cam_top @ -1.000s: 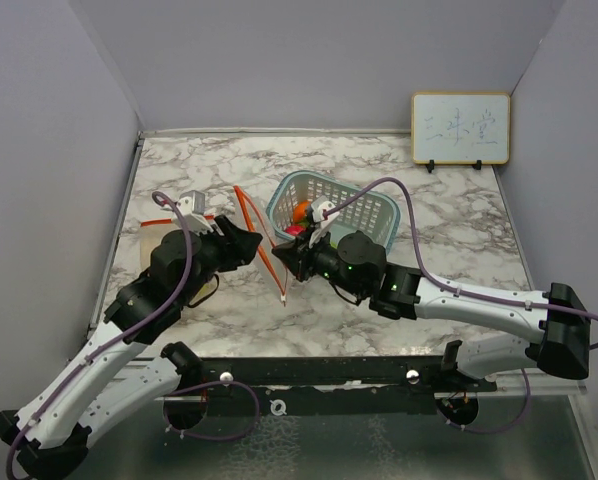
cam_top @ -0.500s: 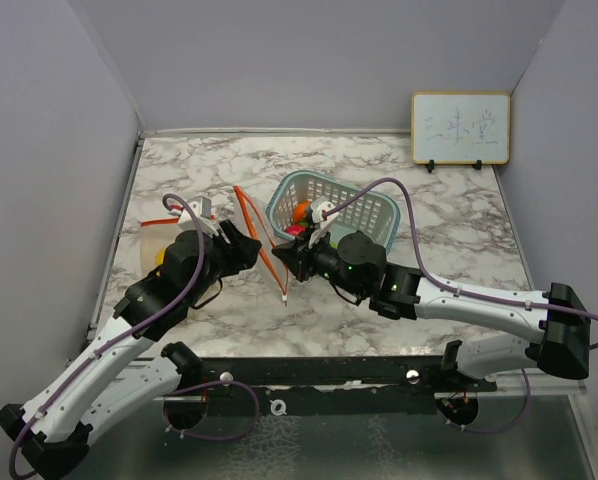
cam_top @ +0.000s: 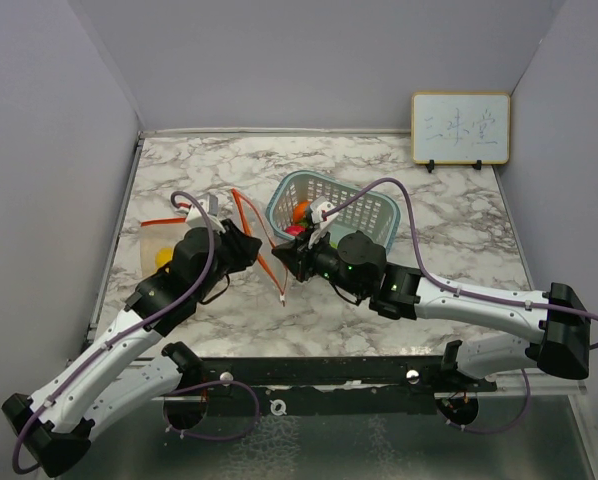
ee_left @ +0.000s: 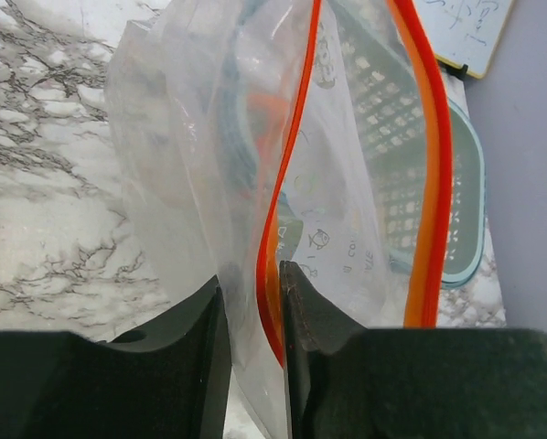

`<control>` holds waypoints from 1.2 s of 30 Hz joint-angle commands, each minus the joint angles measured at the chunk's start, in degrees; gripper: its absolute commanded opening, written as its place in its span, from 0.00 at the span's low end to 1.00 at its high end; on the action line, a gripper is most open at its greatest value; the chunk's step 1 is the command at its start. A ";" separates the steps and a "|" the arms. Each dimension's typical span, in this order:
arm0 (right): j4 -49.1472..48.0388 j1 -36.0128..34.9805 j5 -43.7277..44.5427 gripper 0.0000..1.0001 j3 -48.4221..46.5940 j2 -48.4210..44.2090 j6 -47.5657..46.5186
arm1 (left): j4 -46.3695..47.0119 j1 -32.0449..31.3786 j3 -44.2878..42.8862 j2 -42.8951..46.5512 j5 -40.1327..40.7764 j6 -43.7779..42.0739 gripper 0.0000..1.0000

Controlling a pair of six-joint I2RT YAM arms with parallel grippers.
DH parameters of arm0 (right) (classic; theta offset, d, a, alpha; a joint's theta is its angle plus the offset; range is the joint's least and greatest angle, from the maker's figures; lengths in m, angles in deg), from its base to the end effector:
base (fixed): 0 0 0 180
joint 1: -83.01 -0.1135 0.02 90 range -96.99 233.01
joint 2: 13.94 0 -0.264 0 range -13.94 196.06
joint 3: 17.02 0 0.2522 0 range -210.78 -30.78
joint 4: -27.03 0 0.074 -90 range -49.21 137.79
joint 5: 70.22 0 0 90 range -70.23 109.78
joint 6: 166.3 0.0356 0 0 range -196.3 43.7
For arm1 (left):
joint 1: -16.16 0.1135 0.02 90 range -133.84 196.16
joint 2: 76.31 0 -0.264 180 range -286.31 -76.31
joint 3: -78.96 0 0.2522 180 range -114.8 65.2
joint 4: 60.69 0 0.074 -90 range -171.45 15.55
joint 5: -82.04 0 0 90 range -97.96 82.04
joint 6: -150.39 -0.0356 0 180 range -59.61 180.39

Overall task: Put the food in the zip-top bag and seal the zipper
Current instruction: Open the zipper of the food storage bag.

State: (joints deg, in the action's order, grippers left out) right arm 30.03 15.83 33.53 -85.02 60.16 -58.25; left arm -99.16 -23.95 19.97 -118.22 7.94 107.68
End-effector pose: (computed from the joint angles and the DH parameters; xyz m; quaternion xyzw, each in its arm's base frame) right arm 0.1263 0.2785 0.3234 -0.2434 0.7194 0.3691 0.5357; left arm 0.1328 -0.0991 0.3244 -0.1290 0.8116 -0.3030 0.4825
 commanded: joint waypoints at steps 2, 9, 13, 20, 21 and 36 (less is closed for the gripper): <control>-1.64 -0.40 -0.38 0.02 0.48 -1.10 -0.53 | 2.53 0.27 2.23 0.17 -0.82 -0.45 0.14; 1.90 -0.38 8.67 0.02 1.57 -2.94 2.48 | -8.89 0.22 -4.22 1.89 1.39 -6.41 0.00; 13.53 -0.37 25.32 0.02 -0.24 -2.46 8.69 | -24.42 0.24 -16.14 2.35 3.72 -10.51 0.00; 27.69 -0.28 39.85 0.02 -3.17 0.82 17.14 | -37.66 0.22 -21.93 2.47 -3.54 -11.56 0.00; 30.10 -0.27 40.90 0.02 -4.13 1.94 18.78 | -37.77 0.23 -21.47 2.52 -5.43 -11.77 0.00; 4.59 0.06 -1.33 0.60 -1.06 2.67 -0.46 | -34.71 0.22 -13.73 8.39 -8.51 -10.39 0.00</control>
State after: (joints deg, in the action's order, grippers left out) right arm 45.18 15.57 50.43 -86.73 65.74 -50.98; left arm -133.32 -24.02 5.37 -110.37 -1.55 97.76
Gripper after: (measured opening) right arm 0.485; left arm 0.019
